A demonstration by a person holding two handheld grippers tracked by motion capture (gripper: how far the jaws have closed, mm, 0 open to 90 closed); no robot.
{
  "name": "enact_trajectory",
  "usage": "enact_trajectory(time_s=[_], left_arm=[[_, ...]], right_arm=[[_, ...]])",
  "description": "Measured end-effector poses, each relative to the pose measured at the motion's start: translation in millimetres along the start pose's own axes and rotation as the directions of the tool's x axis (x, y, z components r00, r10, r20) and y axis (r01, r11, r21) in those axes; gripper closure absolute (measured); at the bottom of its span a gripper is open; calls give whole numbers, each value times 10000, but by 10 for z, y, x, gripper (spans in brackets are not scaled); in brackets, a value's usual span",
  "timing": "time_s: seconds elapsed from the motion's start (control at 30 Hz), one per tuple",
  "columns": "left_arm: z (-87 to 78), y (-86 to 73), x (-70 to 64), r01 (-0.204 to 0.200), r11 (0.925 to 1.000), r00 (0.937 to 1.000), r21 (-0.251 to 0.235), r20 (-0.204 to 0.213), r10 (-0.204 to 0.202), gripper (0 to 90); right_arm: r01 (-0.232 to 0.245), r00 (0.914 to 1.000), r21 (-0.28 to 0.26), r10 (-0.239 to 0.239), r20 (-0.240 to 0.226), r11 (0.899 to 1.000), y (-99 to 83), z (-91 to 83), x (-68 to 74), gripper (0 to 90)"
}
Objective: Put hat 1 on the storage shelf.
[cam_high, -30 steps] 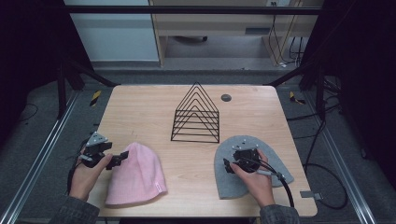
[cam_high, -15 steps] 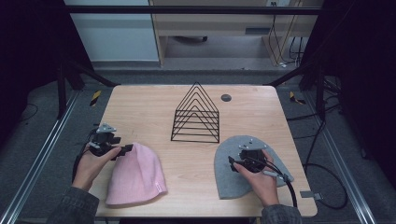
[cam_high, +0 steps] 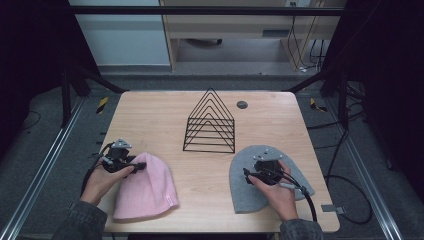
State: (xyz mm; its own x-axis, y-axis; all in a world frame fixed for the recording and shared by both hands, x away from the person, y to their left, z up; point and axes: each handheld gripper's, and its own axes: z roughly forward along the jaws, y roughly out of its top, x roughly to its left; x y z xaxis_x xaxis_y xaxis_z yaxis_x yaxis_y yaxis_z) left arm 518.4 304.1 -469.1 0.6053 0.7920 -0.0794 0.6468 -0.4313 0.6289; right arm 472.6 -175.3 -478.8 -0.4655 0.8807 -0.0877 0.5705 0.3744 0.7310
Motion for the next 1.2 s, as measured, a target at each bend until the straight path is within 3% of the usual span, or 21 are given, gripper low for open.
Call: enact_trajectory(time_s=[0.17, 0.2, 0.4, 0.63, 0.73, 0.9, 1.2], left_arm=[[44, 16, -22, -18, 10000, 9999, 70, 158, 17, 584], [42, 19, -29, -25, 10000, 9997, 86, 234, 23, 657], [-32, 32, -88, 46, 9997, 10000, -240, 26, -46, 774], [-274, 47, -240, -596, 9924, 9976, -1080, -409, 555, 787], [-341, 53, -280, -655, 9882, 9970, -1387, -491, 592, 789], [-497, 104, -354, -942, 9700, 9940, -2240, -764, 789, 791], [-582, 112, -380, -996, 9609, 9938, -2583, -746, 830, 791]], right_arm=[[38, 10000, 20, -37, -39, 10000, 3, 1, 18, 280], [16, 10000, -5, -16, -60, 10000, 6, -3, 21, 283], [14, 10000, -22, -14, -78, 10000, 7, -8, 12, 286], [22, 10000, -49, -22, -64, 10000, 6, -23, 4, 285], [21, 10000, -69, -22, -45, 10000, 7, -26, 3, 285], [13, 10000, -42, -13, -29, 10000, 11, -35, 9, 279], [-123, 9999, -239, 124, 48, 9996, 18, -70, -30, 270]])
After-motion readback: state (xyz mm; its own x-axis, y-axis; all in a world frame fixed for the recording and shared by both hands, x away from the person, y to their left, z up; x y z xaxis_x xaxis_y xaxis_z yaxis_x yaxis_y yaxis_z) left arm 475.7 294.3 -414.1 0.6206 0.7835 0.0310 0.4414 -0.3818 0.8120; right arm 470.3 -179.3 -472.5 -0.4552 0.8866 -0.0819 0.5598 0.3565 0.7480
